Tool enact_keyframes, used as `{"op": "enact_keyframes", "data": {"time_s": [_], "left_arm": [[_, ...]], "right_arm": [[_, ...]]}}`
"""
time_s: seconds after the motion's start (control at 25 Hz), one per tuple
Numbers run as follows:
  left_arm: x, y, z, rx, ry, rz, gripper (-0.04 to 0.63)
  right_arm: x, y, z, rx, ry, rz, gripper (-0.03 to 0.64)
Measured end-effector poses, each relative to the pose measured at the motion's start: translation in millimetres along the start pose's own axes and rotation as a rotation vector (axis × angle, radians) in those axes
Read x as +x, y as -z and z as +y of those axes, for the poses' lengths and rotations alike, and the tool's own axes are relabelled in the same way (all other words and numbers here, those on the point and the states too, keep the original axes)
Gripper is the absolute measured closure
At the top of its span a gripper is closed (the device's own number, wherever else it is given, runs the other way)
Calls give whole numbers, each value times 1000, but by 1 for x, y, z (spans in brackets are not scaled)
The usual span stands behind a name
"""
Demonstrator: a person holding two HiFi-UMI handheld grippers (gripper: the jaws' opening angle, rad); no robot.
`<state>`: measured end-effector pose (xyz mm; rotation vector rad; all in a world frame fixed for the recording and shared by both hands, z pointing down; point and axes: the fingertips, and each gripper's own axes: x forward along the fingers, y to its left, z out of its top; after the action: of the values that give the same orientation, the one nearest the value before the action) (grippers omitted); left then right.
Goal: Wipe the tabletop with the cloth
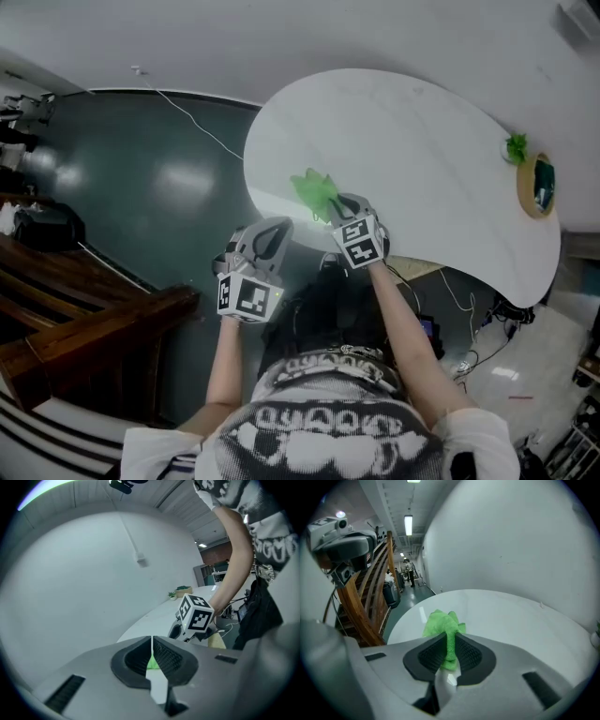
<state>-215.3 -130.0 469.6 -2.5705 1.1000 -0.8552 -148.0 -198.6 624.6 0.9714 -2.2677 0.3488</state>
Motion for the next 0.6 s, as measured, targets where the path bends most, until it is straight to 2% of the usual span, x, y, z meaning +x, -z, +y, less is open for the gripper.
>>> {"op": "enact_keyframes", "data": {"time_s": [0.28, 0.6], "left_arm": [[39, -52, -28, 65, 99, -87, 584], [87, -110, -93, 115, 188, -154, 584]], "right_arm": [[-58, 48, -70, 83, 152, 20, 563], [-157, 130, -154, 188, 317, 53, 563]]}}
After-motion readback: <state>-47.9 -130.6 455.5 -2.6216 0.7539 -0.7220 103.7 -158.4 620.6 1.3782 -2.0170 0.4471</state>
